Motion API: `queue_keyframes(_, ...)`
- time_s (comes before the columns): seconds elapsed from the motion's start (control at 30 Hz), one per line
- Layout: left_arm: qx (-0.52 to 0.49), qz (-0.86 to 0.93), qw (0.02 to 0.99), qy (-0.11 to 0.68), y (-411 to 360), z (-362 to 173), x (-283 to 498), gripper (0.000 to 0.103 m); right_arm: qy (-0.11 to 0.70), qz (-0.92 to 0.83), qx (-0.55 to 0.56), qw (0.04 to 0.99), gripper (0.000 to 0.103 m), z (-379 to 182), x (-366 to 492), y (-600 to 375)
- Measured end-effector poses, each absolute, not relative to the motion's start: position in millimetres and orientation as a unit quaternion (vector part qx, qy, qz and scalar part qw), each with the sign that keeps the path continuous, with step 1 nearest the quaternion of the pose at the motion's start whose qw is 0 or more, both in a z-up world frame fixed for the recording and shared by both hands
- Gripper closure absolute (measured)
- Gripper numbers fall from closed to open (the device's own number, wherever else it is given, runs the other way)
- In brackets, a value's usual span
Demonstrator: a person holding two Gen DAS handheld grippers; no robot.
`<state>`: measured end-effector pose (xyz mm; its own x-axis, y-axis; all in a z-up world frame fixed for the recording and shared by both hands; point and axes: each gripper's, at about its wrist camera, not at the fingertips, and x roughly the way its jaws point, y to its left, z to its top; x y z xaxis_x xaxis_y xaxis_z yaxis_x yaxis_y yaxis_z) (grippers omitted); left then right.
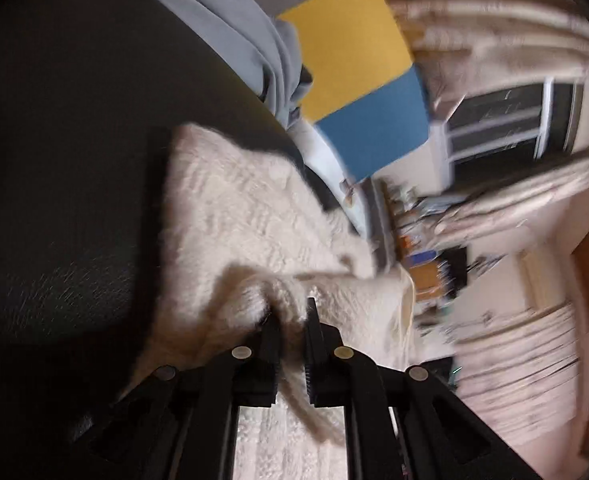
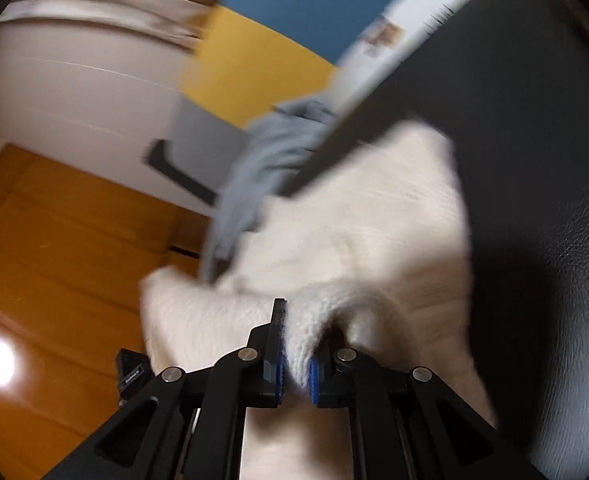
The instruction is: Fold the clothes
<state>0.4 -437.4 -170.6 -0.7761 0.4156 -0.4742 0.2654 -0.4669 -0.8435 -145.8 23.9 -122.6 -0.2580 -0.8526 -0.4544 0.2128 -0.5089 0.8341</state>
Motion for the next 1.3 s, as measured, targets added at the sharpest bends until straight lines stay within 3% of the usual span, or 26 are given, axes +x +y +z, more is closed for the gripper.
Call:
queue_keyframes(0.4,-0.347,0.789,0.054,-0.504,-404.8,-155.8,107.9,0.090,-0.341,-0.702,0.480,0.400,0.097,-129.6,-70.3,55.8)
queue_keyframes(0.47,-0.335,0.779,0.070,-0.526,-404.2,-151.0,117.9,0.084,-0.350,-0.696,0.481,0.403,0.089,-124.0,-63.3,55.6)
queue_keyframes(0.57,-0.333,0.768,0.087,-0.540,-401.0,-149.1,118.4,0.080,-0.359,-0.681,0.474,0.428,0.052,-110.7,-57.8,46.7)
queue_keyframes(0.6,-0.335,0.766,0.088,-0.542,-399.6,-148.3,117.8,0.080,-0.361,-0.676,0.470,0.438,0.035,-105.9,-56.3,42.9)
queue_keyframes(0.63,-0.334,0.760,0.098,-0.550,-397.2,-148.4,115.0,0.079,-0.357,-0.671,0.469,0.449,0.025,-100.9,-54.4,37.4)
queue_keyframes(0.7,-0.336,0.758,0.107,-0.549,-396.3,-146.8,110.1,0.078,-0.333,-0.665,0.475,0.470,0.020,-91.8,-50.1,20.9)
queue_keyframes(0.9,-0.296,0.743,0.140,-0.583,-407.4,-135.8,86.7,0.076,-0.292,-0.657,0.500,0.483,0.017,-87.0,-58.9,3.1)
queue_keyframes(1.03,-0.212,0.736,0.116,-0.633,-437.5,-127.1,87.5,0.073,-0.371,-0.655,0.448,0.482,0.015,-78.2,-80.6,11.8)
queue_keyframes(1.17,-0.243,0.795,0.028,-0.556,-450.4,-107.1,91.8,0.072,-0.387,-0.664,0.426,0.476,0.013,-70.2,-86.9,13.9)
queue_keyframes(1.3,-0.316,0.831,-0.032,-0.456,-447.9,-106.4,88.6,0.069,-0.269,-0.734,0.429,0.451,0.013,-49.1,-70.9,11.7)
